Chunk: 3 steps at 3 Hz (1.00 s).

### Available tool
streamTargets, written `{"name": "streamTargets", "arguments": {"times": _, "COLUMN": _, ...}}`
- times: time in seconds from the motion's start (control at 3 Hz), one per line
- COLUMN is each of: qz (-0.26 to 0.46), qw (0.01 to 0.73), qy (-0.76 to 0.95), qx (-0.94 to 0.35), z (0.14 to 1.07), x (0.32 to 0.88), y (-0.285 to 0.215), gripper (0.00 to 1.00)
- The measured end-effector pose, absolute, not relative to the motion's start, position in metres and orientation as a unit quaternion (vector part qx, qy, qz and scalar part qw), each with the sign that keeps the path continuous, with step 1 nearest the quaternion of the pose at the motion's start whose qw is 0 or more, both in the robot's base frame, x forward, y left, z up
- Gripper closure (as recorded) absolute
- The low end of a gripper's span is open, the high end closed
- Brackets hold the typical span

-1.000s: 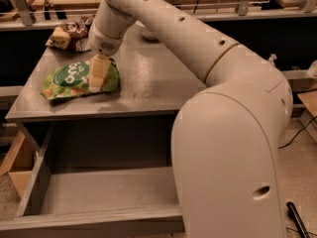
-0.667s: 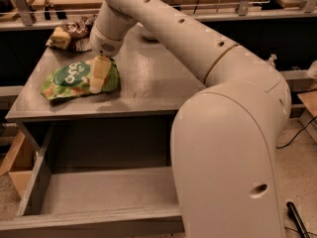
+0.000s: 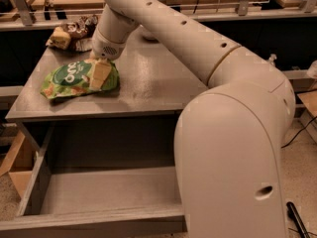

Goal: Place green rice chip bag into top drawer

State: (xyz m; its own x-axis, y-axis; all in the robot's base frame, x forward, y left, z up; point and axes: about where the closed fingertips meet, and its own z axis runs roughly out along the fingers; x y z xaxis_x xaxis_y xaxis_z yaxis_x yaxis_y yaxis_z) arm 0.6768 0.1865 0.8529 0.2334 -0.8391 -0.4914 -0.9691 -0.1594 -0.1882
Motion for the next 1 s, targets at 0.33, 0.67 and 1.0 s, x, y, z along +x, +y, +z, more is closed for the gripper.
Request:
{"name": "streamTargets", "arguments": {"times": 0.33, "qz": 0.140, "qw": 0.235, "qy": 0.602, "qx": -0.750, "z": 0.854, "x": 0.672, "y": 0.185, "gripper": 0.65}}
{"name": "streamTargets", "arguments": {"times": 0.67, "qz": 0.142, "qw": 0.247, "qy": 0.595, "qx": -0.752, "z": 0.865, "x": 0.666, "y": 0.184, "gripper": 0.88}}
{"name": "streamTargets", "arguments": {"times": 1.0, "qz": 0.150, "qw": 0.300, "qy": 0.561, "qx": -0.757, "z": 0.914, "x": 0.639, "y": 0.176, "gripper": 1.00}}
